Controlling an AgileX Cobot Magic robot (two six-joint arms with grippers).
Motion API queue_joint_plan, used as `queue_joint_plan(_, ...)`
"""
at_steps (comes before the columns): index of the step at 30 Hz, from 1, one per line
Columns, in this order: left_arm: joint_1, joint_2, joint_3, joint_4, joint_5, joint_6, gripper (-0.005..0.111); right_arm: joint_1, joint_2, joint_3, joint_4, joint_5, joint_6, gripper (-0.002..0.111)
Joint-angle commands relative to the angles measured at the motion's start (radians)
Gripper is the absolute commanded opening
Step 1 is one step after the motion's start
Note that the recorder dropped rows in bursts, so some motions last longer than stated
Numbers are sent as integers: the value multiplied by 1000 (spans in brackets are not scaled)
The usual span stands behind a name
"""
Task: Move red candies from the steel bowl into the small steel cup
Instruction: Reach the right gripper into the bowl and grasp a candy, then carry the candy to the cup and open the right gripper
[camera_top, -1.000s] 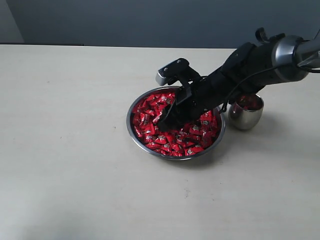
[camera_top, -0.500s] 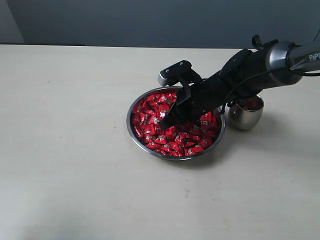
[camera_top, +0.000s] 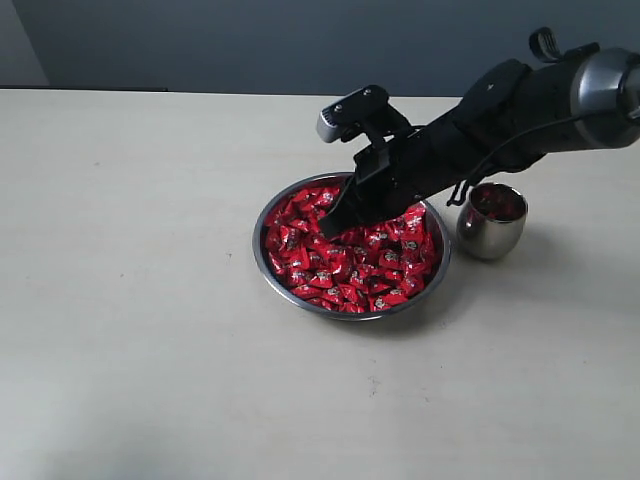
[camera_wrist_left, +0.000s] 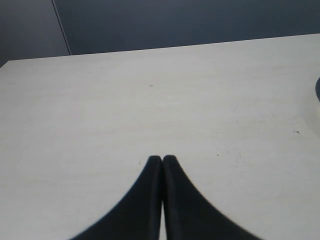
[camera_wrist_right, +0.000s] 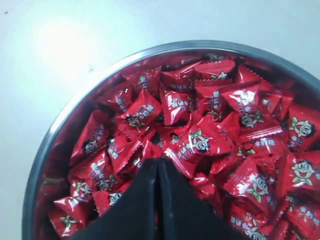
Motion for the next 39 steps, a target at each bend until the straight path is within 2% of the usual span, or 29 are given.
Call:
queue_joint_plan(1,-5,-5,-8,2,-5,-1,0,-7,-17,0,-24,16,14,-1)
queue_joint_plan(8,-5,-5,-8,2,-5,-1,0,-40,-64,18,-148,8,143,-1)
queue_joint_plan(21,-5,-5,-8,2,-5,-1,0,-273,-282,186,-119,-114,145,-1)
queue_joint_plan(27,-5,-5,-8,2,-5,-1,0,-345,-284,224,-121,-198,145,-1)
queue_joint_plan(36,-5,-5,-8,2,-5,-1,0,-367,-220,226,-157,-147,145,-1)
queue_joint_plan(38,-5,-5,-8,2,-5,-1,0,-367,-210,224,-162,-141,145,8)
queue_joint_plan(39,-5,-5,-8,2,-5,-1,0,-367,-208,224,-162,-140,145,23)
